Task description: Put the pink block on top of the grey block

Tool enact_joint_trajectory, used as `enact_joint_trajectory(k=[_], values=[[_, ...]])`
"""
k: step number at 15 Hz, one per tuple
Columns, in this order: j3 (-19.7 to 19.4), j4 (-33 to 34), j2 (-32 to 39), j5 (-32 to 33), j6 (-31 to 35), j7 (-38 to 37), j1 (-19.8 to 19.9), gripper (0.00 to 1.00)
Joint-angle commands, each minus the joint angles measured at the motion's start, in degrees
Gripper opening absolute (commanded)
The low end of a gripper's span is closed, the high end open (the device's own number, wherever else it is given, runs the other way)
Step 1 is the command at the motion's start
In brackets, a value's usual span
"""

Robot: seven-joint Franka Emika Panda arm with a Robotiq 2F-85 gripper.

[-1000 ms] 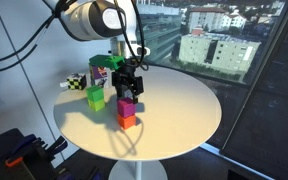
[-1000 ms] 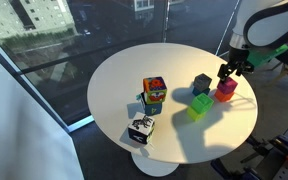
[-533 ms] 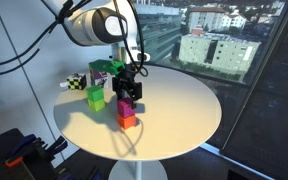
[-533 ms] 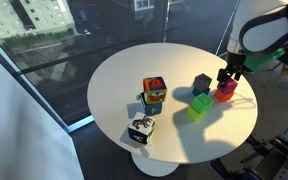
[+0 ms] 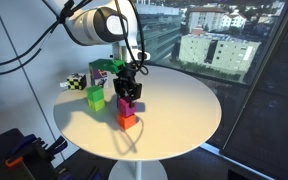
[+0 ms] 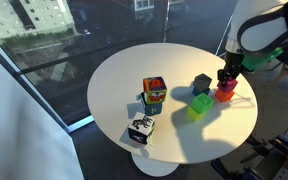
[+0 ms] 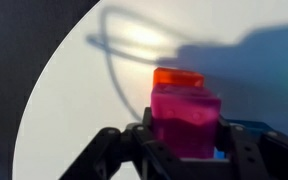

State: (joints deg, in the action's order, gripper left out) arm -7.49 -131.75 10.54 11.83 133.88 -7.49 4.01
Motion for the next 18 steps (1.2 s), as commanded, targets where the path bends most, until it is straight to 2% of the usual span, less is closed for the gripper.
enact_joint_trajectory(k=[1, 9, 18], values=[[0.15, 0.91, -2.87, 0.79, -4.44, -1.09, -0.45, 0.29], [1.50, 3.32, -6.00, 0.27, -10.35, 0.13, -0.54, 0.29], [2.84, 9.90, -2.99, 0.54, -13.07, -0.11, -1.31, 0.29]])
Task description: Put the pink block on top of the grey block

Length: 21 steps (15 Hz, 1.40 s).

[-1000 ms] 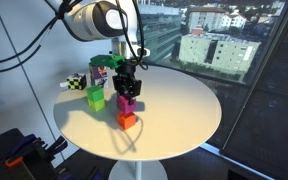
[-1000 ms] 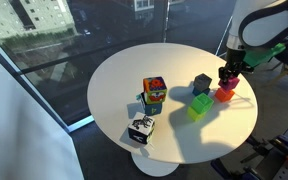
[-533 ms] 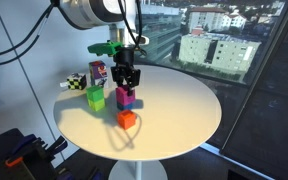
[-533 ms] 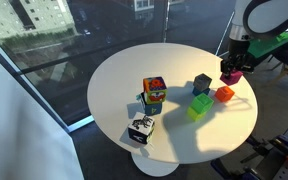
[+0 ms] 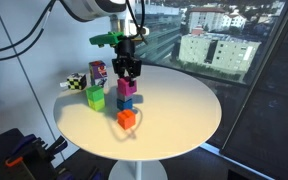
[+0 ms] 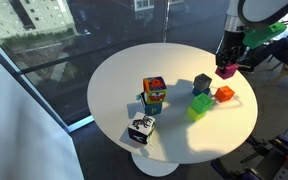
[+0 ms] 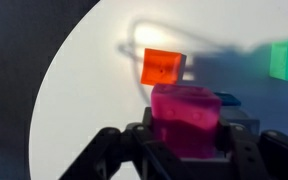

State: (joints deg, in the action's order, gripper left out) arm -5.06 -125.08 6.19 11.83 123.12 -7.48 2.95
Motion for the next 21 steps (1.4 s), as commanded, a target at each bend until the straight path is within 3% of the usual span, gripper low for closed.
enact_joint_trajectory(k=[1, 21], values=[[0.57, 3.79, 1.73, 0.63, -2.45, -0.20, -0.37, 0.29], [1.88, 11.20, 8.97, -0.21, -3.48, -0.26, -3.48, 0.29]])
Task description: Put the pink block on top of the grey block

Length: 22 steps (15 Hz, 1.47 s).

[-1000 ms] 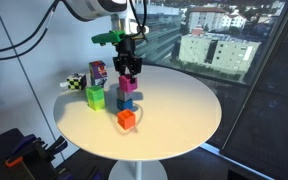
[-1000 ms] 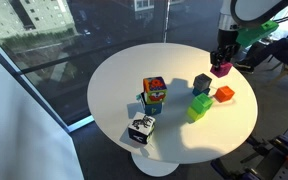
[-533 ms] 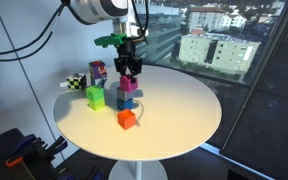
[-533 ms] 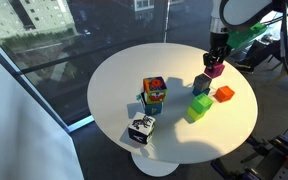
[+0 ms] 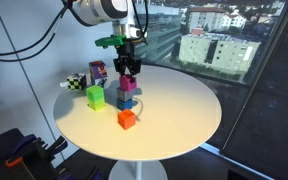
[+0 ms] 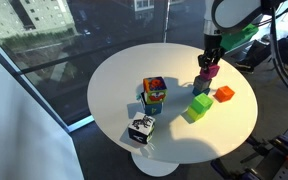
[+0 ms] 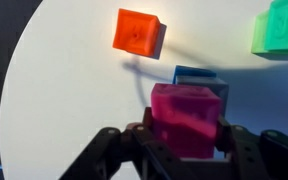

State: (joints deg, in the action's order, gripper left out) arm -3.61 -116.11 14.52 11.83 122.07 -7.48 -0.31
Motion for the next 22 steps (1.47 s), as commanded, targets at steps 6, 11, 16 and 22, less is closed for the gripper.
enact_joint_trajectory(k=[6, 11, 16, 22], values=[[1.09, 2.69, 0.81, -0.28, -3.10, -0.27, -0.67, 0.29], [1.23, 2.62, 1.27, -0.09, -3.06, -0.43, -0.75, 0.29], [1.12, 2.61, 1.88, 0.04, -3.11, -0.50, -0.74, 0.29], [1.25, 2.38, 1.37, -0.49, -3.75, 0.10, -0.60, 0.94]])
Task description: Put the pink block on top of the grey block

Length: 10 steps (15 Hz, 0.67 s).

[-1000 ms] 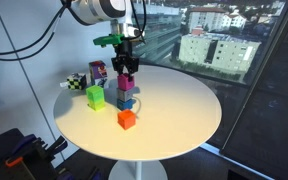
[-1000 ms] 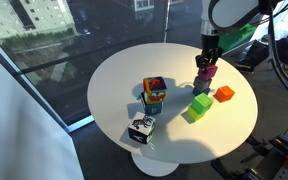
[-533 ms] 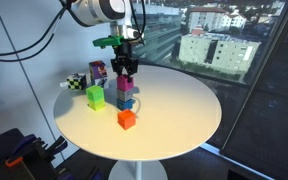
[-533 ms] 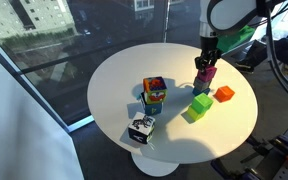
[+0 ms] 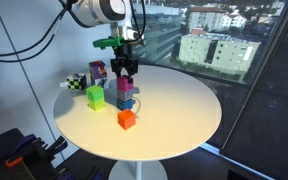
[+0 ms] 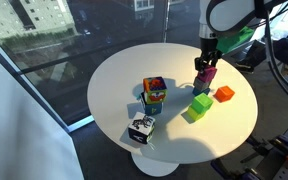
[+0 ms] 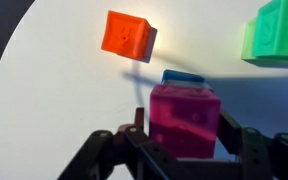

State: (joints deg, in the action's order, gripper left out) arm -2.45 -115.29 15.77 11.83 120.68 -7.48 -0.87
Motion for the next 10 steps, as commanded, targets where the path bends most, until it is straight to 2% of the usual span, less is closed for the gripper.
enact_joint_trajectory(k=[1, 10], values=[[0.17, 1.43, -0.15, -0.69, -2.51, 0.35, 0.01, 1.00], [0.84, -0.33, -4.13, -4.49, -2.36, 3.50, 0.66, 1.00]])
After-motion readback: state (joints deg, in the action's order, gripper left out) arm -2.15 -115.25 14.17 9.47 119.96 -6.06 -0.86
